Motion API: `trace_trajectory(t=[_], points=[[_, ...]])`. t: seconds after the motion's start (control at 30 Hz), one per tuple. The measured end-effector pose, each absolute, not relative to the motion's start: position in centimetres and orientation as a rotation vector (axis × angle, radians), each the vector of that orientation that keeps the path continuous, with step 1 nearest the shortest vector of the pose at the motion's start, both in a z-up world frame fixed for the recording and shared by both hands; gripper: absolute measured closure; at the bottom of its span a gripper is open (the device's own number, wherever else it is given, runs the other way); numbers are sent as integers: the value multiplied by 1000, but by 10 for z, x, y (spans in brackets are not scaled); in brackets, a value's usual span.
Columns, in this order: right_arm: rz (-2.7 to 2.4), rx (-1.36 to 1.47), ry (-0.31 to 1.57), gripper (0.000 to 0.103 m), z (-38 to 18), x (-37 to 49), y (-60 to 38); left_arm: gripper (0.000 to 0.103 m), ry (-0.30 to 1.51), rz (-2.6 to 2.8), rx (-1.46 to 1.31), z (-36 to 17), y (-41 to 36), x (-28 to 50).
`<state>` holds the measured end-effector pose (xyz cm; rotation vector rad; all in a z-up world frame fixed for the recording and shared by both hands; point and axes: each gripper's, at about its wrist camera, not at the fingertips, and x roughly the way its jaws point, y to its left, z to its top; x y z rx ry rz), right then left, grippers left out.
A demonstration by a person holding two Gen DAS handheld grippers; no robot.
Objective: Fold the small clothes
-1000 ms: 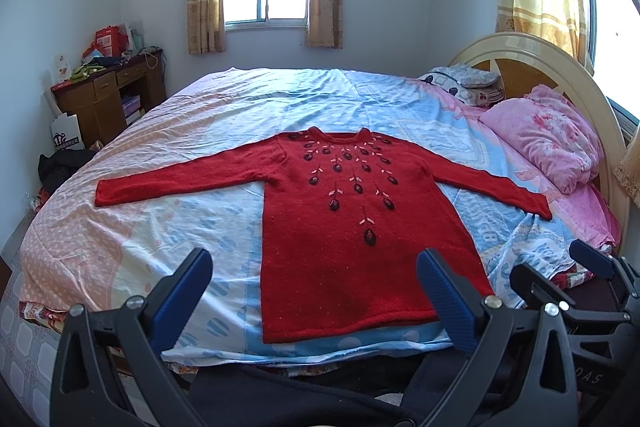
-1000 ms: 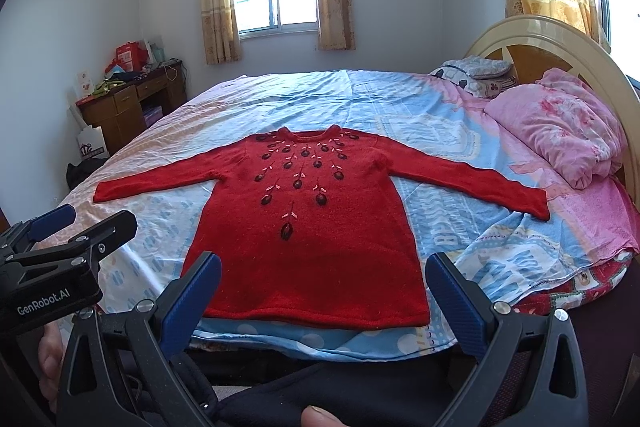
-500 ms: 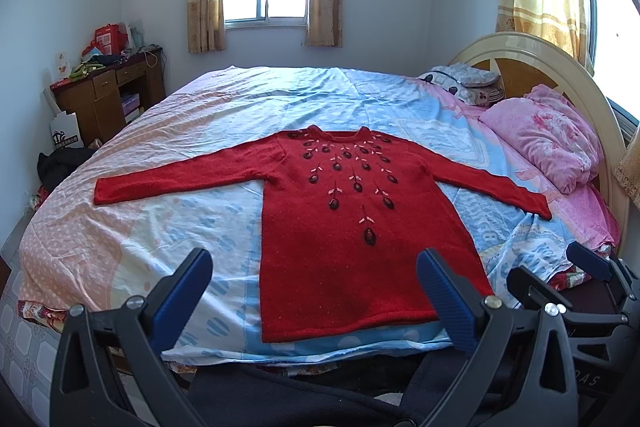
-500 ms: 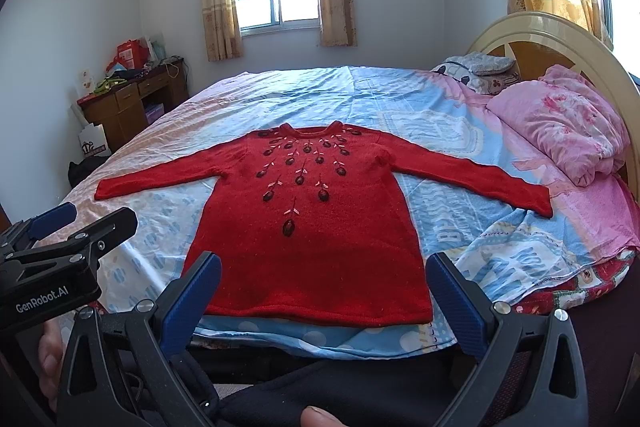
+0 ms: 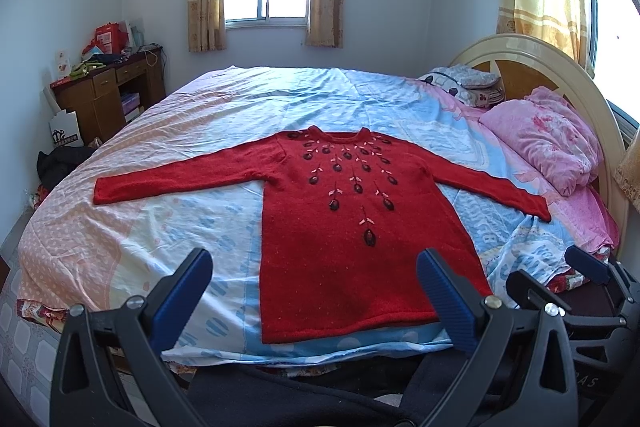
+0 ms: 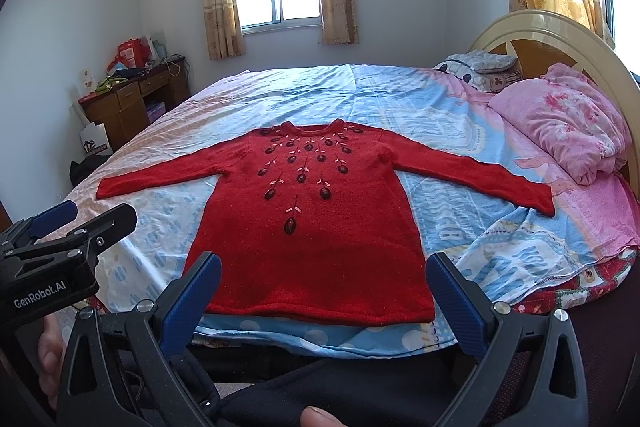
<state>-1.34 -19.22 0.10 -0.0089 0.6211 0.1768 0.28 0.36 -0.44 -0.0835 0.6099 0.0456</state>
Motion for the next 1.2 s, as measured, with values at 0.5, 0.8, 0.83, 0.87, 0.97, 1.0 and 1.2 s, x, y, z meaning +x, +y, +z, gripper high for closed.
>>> trace_trajectory(t=[0.5,0.8,0.83,0.87,0.97,1.0,1.2], points=[[199,3,633,1,0,-11,-192,0,611,55,-87,-4,1,4],[235,25,643,1,-10,0,-196,0,619,57,-89,-10,9,16],[237,30,645,1,-12,2,-197,0,619,56,-88,-11,9,18],[242,36,647,1,-14,5,-198,0,618,55,-86,-12,9,21],[277,64,656,1,-24,16,-202,0,621,45,-71,-20,9,31],[297,85,663,1,-29,21,-205,0,629,28,-64,-23,8,36],[271,163,694,1,-52,53,-234,0,666,-3,-18,-42,0,66]])
